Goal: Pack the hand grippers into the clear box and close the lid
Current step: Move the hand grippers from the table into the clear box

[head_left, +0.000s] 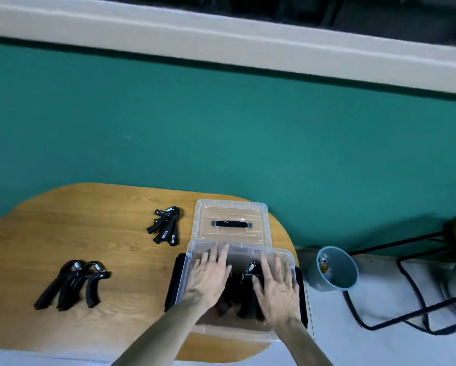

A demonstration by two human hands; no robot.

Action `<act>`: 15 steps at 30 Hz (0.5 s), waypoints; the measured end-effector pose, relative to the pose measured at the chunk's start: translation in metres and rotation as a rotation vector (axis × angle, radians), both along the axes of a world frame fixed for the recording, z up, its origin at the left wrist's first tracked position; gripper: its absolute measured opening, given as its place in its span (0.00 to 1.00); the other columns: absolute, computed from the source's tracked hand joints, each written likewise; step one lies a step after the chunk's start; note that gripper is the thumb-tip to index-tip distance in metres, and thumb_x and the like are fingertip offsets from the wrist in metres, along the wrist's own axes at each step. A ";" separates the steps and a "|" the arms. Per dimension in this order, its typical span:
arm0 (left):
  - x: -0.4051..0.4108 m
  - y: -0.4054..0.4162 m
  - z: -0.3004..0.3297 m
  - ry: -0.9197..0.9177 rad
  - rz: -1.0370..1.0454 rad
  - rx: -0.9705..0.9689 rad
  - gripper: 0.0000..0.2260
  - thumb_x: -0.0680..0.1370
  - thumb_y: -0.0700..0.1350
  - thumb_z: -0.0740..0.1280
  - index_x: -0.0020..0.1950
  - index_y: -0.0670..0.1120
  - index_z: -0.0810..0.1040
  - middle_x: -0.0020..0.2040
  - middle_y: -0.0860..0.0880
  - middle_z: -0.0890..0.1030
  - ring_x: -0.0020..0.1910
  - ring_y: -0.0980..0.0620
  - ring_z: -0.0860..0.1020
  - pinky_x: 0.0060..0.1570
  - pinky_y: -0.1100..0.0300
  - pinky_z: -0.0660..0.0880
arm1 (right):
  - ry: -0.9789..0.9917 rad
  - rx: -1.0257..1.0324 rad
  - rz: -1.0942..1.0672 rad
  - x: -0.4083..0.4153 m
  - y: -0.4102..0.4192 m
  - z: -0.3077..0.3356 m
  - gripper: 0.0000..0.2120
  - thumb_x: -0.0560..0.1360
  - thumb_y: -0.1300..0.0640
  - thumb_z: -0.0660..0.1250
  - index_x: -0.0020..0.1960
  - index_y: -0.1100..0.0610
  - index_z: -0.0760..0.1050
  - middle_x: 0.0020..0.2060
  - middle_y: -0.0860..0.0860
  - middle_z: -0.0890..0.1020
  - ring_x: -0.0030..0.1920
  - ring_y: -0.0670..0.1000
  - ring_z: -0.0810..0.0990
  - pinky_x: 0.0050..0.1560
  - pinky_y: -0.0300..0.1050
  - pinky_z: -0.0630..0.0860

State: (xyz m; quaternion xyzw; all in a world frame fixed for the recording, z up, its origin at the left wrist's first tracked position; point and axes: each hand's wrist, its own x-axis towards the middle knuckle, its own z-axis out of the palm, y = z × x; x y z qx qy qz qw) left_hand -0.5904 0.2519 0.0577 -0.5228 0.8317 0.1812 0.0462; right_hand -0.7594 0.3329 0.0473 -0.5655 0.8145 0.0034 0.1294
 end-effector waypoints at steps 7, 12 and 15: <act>0.027 -0.011 0.088 0.056 0.004 -0.133 0.25 0.86 0.53 0.47 0.82 0.46 0.48 0.80 0.45 0.59 0.74 0.45 0.67 0.73 0.48 0.66 | 0.093 -0.087 0.056 0.020 -0.028 0.094 0.30 0.82 0.38 0.46 0.80 0.44 0.43 0.80 0.55 0.54 0.76 0.61 0.60 0.70 0.59 0.64; 0.048 -0.024 0.128 0.059 0.008 -0.176 0.25 0.86 0.53 0.49 0.81 0.45 0.51 0.79 0.44 0.62 0.76 0.42 0.63 0.71 0.44 0.67 | 0.144 -0.162 0.066 0.046 -0.054 0.145 0.28 0.82 0.40 0.49 0.80 0.46 0.52 0.78 0.56 0.60 0.74 0.62 0.63 0.67 0.61 0.68; 0.066 -0.034 0.142 0.088 -0.013 -0.215 0.25 0.86 0.52 0.50 0.81 0.45 0.52 0.77 0.46 0.65 0.72 0.45 0.67 0.69 0.46 0.67 | 0.170 -0.179 0.075 0.063 -0.065 0.167 0.29 0.82 0.40 0.48 0.80 0.47 0.49 0.79 0.56 0.58 0.75 0.61 0.62 0.68 0.60 0.67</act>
